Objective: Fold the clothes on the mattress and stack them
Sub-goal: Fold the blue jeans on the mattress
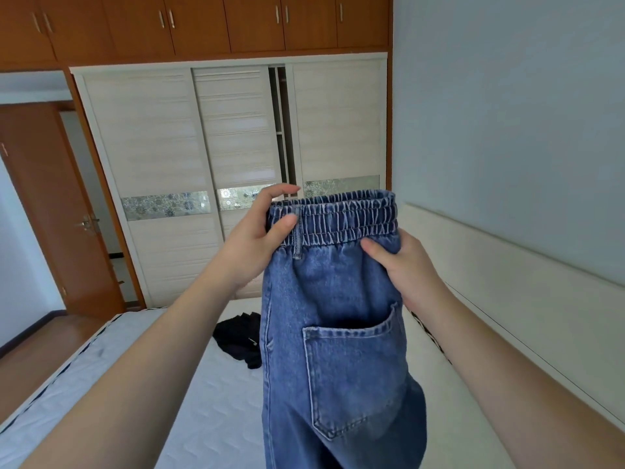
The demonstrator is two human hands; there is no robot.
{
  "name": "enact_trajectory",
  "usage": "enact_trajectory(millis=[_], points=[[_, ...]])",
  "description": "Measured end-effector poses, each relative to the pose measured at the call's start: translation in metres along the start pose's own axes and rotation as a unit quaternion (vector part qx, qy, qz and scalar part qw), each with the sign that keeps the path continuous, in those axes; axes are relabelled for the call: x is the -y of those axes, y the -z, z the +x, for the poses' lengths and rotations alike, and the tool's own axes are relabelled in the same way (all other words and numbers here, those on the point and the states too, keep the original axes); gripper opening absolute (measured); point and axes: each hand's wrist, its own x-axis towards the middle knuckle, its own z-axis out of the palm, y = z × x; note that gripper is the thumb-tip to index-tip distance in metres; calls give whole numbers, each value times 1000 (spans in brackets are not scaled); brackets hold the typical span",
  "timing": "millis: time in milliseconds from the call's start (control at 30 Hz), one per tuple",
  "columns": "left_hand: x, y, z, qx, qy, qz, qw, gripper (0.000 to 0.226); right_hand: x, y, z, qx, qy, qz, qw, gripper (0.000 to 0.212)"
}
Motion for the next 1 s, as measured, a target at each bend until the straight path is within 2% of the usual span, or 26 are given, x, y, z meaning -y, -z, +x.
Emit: enact_trajectory(millis=[133,200,267,333,400,500,600,667,800,933,1000], points=[[-5,34,11,113,5,107,988,70,18,-3,12,-17,40,-52,998,17],[-11,49,20,167,10,233,958,75,23,-6,17,-14,51,-74,996,21],[-18,53,29,192,15,304,933,90,27,-11,19,-3,53,-77,996,21],[-26,46,37,204,12,309,929,103,29,-19,19,15,60,-82,995,22],[-33,35,43,211,7,287,934,106,29,-26,20,28,69,-81,994,22],[-30,21,46,225,29,279,933,97,25,-28,20,36,72,-82,993,20],[-21,7,45,235,25,293,926,57,13,-20,20,43,61,-88,993,19],[-16,-3,44,236,19,284,929,38,5,-14,18,49,48,-98,993,21],[-2,-24,45,255,19,273,927,35,-14,-2,13,45,19,-105,993,24],[12,-42,43,259,27,264,929,31,-37,24,-6,104,-25,-115,988,27],[17,-45,42,253,33,255,932,30,-65,42,-24,104,-74,-100,987,19]])
